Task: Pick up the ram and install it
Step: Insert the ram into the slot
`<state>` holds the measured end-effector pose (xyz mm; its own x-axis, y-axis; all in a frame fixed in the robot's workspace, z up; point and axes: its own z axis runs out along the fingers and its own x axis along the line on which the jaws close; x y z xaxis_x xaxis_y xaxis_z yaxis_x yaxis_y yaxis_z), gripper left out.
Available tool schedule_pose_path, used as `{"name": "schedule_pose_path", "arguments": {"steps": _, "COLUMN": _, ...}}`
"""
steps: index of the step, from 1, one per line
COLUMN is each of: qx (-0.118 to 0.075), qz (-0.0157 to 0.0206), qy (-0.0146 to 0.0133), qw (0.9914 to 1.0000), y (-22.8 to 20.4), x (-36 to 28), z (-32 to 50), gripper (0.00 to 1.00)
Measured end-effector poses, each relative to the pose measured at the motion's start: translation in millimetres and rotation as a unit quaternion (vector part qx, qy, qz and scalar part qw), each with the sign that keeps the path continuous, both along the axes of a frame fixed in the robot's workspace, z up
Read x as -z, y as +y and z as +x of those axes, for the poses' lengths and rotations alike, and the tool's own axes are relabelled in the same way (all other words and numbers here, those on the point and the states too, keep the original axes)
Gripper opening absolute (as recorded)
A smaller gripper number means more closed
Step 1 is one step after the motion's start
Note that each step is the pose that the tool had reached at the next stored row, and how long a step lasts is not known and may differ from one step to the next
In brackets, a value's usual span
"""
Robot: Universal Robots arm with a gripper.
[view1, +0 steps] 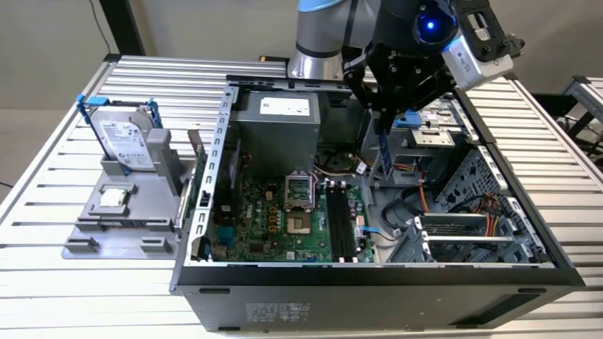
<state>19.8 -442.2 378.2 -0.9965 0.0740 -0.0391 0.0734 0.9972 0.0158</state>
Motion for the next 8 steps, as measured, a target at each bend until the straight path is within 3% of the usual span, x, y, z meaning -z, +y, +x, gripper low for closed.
{"name": "schedule_pose_path", "arguments": {"steps": 8, "qx": 0.0, "qz": 0.0001, "qy": 0.0, "qw": 1.0, "y": 0.0, "x": 0.7, "z": 0.0, "gripper": 0.0}}
